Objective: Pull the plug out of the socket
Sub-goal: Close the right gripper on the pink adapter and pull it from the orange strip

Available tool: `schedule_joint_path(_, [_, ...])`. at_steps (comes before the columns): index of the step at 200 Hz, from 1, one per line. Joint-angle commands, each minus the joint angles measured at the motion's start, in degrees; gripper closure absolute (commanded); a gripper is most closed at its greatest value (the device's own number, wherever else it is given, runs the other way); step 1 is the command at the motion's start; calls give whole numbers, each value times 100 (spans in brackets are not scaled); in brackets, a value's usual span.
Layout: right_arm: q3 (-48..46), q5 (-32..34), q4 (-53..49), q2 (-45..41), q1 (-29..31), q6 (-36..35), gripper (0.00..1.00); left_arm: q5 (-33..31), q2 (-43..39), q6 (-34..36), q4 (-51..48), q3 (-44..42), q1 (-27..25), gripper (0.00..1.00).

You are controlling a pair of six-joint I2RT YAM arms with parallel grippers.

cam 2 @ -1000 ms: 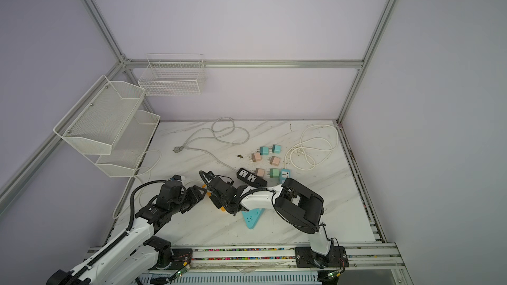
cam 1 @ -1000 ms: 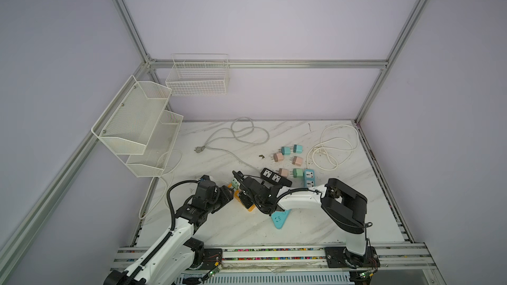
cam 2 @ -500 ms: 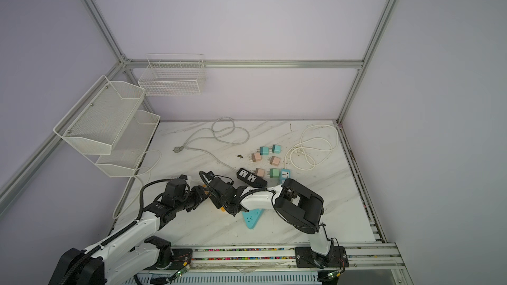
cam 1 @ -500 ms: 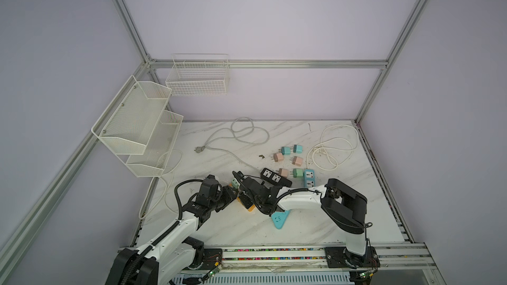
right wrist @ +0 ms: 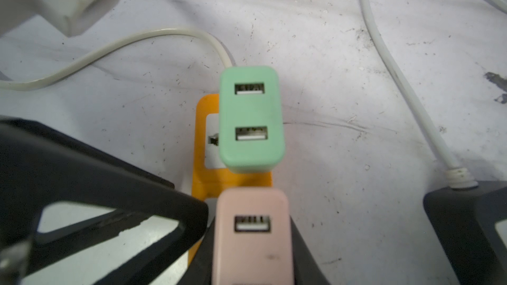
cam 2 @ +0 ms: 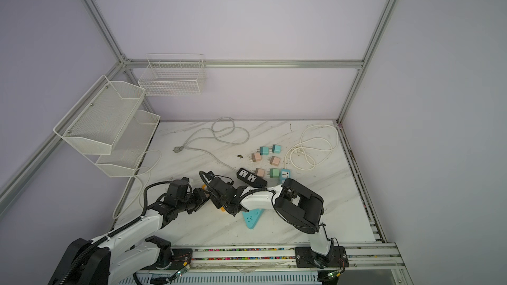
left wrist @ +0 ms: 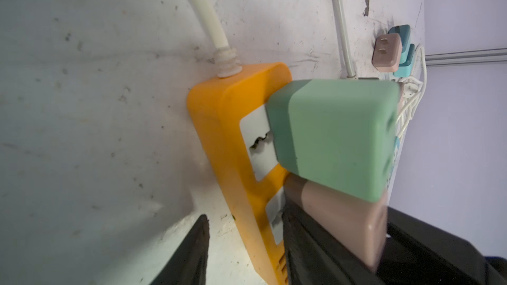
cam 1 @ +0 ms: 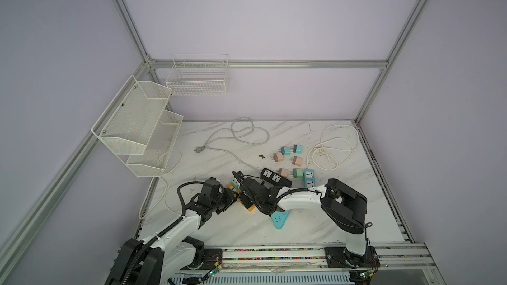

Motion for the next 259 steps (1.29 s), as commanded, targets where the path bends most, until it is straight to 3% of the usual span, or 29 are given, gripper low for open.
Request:
schedule_joint_path(1, [87, -43, -246, 3, 60, 17, 77, 138, 9, 108, 273, -60, -7, 56])
schedule_joint_path(103, [375, 105, -358, -38, 56, -213, 79, -32, 78, 100, -8, -356, -118, 66])
schedule_joint_path(147, [480, -165, -315, -10, 52, -142, 80, -233, 75, 19, -181, -444, -170, 69])
schedule_joint_path(259, [290, -224, -159, -118, -117, -91, 83, -431, 90, -76, -323, -510, -258, 70])
